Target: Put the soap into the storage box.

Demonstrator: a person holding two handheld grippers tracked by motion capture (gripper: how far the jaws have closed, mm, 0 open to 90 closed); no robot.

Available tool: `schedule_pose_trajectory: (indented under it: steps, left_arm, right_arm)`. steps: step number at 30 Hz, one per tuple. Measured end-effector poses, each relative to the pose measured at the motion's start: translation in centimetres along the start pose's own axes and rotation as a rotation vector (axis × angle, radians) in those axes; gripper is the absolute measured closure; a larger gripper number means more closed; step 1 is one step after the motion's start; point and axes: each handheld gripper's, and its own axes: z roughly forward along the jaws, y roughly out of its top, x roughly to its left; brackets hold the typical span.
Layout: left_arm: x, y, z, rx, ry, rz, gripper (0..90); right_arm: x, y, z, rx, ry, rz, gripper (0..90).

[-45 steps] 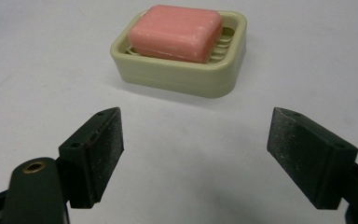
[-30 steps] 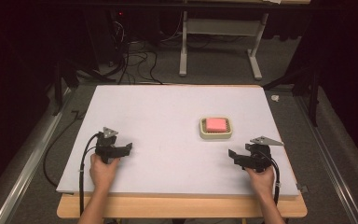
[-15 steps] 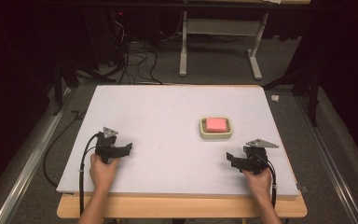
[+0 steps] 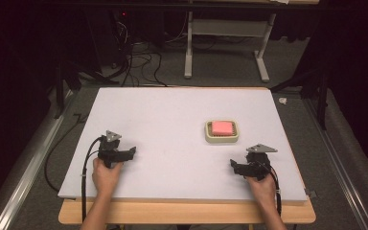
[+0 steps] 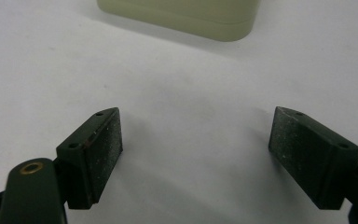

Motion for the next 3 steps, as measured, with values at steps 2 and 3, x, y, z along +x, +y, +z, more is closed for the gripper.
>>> schedule_pose_trajectory:
  steps: [2,3]
  left_arm:
    - [0.0,-0.01,0.01,-0.002,0.0,-0.001,17.5]
    - [0.0,0.0,0.0,0.0,0.0,0.0,17.5]
  right_arm:
    - [0.34,0.03,0.08,0.008,-0.017,-0.021,17.1]
    - [0.28,0.03,0.08,0.008,-0.012,-0.017,17.2]
